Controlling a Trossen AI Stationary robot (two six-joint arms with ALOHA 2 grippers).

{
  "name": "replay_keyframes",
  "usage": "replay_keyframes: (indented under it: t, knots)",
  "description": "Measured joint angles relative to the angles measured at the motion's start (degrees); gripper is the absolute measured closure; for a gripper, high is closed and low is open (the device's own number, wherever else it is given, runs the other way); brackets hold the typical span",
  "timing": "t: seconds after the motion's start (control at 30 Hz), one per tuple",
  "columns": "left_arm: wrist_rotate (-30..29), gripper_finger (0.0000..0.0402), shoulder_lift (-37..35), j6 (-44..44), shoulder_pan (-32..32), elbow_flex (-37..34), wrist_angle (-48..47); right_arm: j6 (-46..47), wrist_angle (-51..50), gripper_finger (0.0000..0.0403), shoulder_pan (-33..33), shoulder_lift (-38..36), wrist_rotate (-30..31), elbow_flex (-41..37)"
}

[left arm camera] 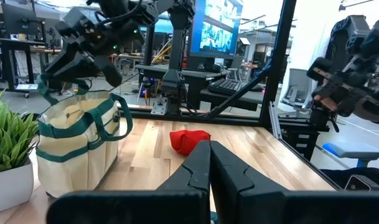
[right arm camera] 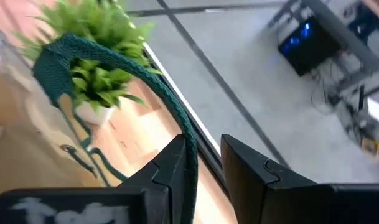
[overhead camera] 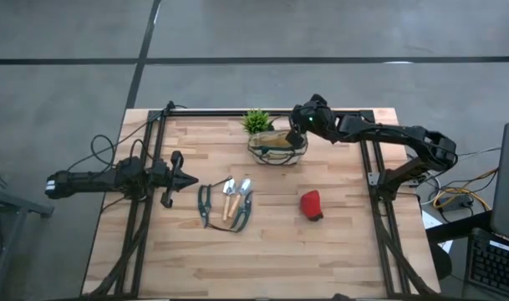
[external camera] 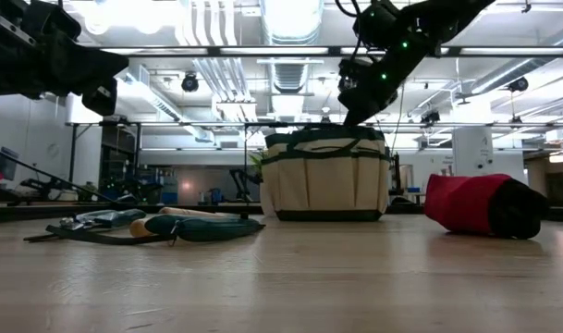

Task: Pick & Place Garden tools in Gardening bag
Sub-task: Prepare the gardening bag, then put the red gloves into the gardening bag

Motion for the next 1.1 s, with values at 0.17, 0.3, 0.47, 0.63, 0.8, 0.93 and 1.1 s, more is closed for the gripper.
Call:
replay_keyframes:
  t: [0.17,0.3,0.47,0.63,0.8,0.93,1.1]
  knots:
    - [0.00,0.0396,0.00,0.00,0.00,0.01,0.00,1.86,-2.47,0.0305,-2.02,-0.02,-1.16,-0.02]
    - [0.01,0.0396,0.00,0.00,0.01,0.01,0.00,4.21,-2.80,0.0303,-3.12,-0.02,-7.50,-0.02]
    - [0.00,0.0396,0.00,0.00,0.00,0.00,0.00,7.43,-3.13,0.0284,-3.89,-0.02,-13.43,0.09]
    - [0.00,0.0396,0.00,-0.02,0.00,0.00,0.00,5.99,-3.20,0.0260,-3.84,-0.02,-13.42,1.35]
    - [0.00,0.0396,0.00,0.00,0.01,0.01,0.00,5.84,-9.65,0.0242,-1.10,-0.46,-13.43,5.06]
    - [0.00,0.0396,-0.01,-0.01,0.01,0.01,0.00,7.16,-16.65,0.0234,3.61,-1.31,-13.56,6.87]
    - [0.00,0.0396,-0.02,0.00,0.02,0.02,0.00,13.68,-26.63,0.0229,10.80,-3.42,-16.52,7.78]
